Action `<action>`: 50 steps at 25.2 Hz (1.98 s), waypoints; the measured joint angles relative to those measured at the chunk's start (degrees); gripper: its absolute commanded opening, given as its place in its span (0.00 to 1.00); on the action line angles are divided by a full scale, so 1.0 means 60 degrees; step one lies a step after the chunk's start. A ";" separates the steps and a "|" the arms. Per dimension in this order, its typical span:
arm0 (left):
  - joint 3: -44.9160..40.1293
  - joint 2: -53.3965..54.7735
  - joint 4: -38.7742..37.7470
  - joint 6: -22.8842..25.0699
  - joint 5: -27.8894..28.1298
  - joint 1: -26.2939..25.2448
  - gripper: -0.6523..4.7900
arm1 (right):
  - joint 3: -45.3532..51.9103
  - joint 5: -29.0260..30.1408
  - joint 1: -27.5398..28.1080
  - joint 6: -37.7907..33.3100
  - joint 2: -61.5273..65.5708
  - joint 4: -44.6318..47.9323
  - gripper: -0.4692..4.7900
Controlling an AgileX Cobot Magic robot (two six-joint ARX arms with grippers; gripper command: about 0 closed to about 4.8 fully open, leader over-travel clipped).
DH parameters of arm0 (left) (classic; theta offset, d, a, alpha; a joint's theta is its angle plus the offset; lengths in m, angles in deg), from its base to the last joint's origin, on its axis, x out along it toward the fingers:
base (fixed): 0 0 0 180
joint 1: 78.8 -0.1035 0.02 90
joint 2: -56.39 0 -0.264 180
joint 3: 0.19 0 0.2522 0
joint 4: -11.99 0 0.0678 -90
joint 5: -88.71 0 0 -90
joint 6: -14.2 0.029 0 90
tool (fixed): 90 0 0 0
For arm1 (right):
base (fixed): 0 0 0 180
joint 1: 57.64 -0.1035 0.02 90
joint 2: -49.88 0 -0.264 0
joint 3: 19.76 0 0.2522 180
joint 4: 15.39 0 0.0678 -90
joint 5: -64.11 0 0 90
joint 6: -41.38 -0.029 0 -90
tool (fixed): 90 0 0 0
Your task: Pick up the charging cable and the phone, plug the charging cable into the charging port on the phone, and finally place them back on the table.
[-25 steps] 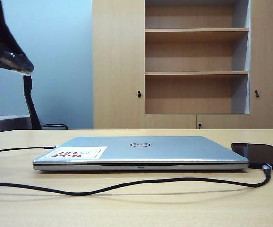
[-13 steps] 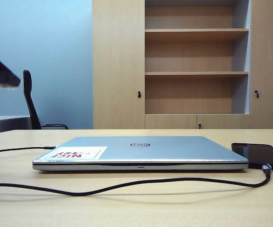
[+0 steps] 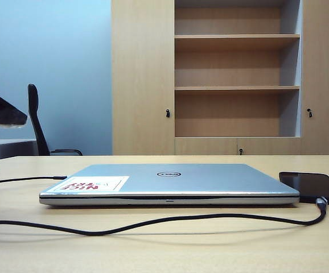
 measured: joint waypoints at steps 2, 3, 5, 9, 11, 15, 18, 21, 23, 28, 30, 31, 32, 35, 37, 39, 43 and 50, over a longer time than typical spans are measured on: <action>0.0000 -0.0004 0.0117 0.0000 0.0000 0.0000 0.11 | 0.0000 0.0004 0.0000 0.0000 -0.0004 0.0004 0.10; 0.0000 -0.0007 0.0204 0.0000 0.0000 0.0000 0.11 | 0.0000 0.0000 0.0000 0.0000 -0.0004 0.0004 0.10; 0.0000 -0.0044 0.0401 0.0000 0.0000 0.0000 0.11 | 0.0000 0.0004 0.0000 0.0000 -0.0004 0.0004 0.10; 0.0004 -0.1173 0.0565 0.0000 -0.0040 -0.0335 0.11 | 0.0000 0.0004 0.0000 0.0000 -0.0004 0.0004 0.10; 0.0000 -0.1319 0.0506 0.0000 -0.0007 -0.0965 0.11 | 0.0000 0.0004 0.0000 0.0000 -0.0004 0.0007 0.10; -0.0066 -0.1967 0.0095 0.0007 0.0029 -0.2415 0.11 | 0.0000 0.0004 0.0000 0.0000 -0.0004 0.0004 0.10; -0.0226 -0.2765 0.0018 0.0011 0.0015 -0.3388 0.11 | 0.0000 0.0004 0.0000 0.0000 -0.0004 0.0004 0.10; -0.0408 -0.3457 -0.0175 0.0087 0.0025 -0.4054 0.11 | 0.0000 0.0004 0.0000 0.0000 -0.0004 0.0004 0.10; -0.0583 -0.3825 -0.0372 0.0441 0.0025 -0.4419 0.11 | 0.0000 0.0000 0.0000 0.0000 -0.0004 0.0004 0.10; -0.0812 -0.4364 -0.0663 0.0831 0.0029 -0.4830 0.11 | 0.0000 0.0004 0.0000 0.0000 -0.0004 0.0004 0.10; -0.0812 -0.4335 -0.0849 0.0860 0.0025 -0.4830 0.11 | 0.0000 0.0000 0.0000 0.0000 0.0000 0.0000 0.10; -0.0812 -0.4335 -0.0969 0.0918 0.0029 -0.4830 0.11 | 0.0000 0.0004 0.0000 0.0000 0.0000 0.0004 0.10; -0.0812 -0.4335 -0.1002 0.1075 0.0025 -0.4830 0.11 | 0.0000 0.0004 0.0000 0.0000 0.0000 0.0004 0.10; -0.0812 -0.4335 -0.1005 0.1180 0.0025 -0.4830 0.11 | 0.0000 0.0000 0.0000 0.0000 0.0000 0.0004 0.10; -0.0812 -0.4335 -0.1005 0.1217 0.0025 -0.4830 0.11 | 0.0000 0.0000 0.0000 0.0000 0.0000 0.0004 0.10; -0.0812 -0.4335 -0.1005 0.1231 0.0025 -0.4830 0.11 | 0.0000 0.0000 0.0000 0.0000 0.0000 0.0004 0.10; -0.0812 -0.4335 -0.1005 0.1249 0.0025 -0.4830 0.11 | 0.0000 0.0000 0.0000 0.0000 -0.0004 0.0000 0.10; -0.0812 -0.4335 -0.1005 0.0754 0.0025 -0.4830 0.11 | 0.0000 0.0004 0.0000 0.0000 0.0000 0.0004 0.10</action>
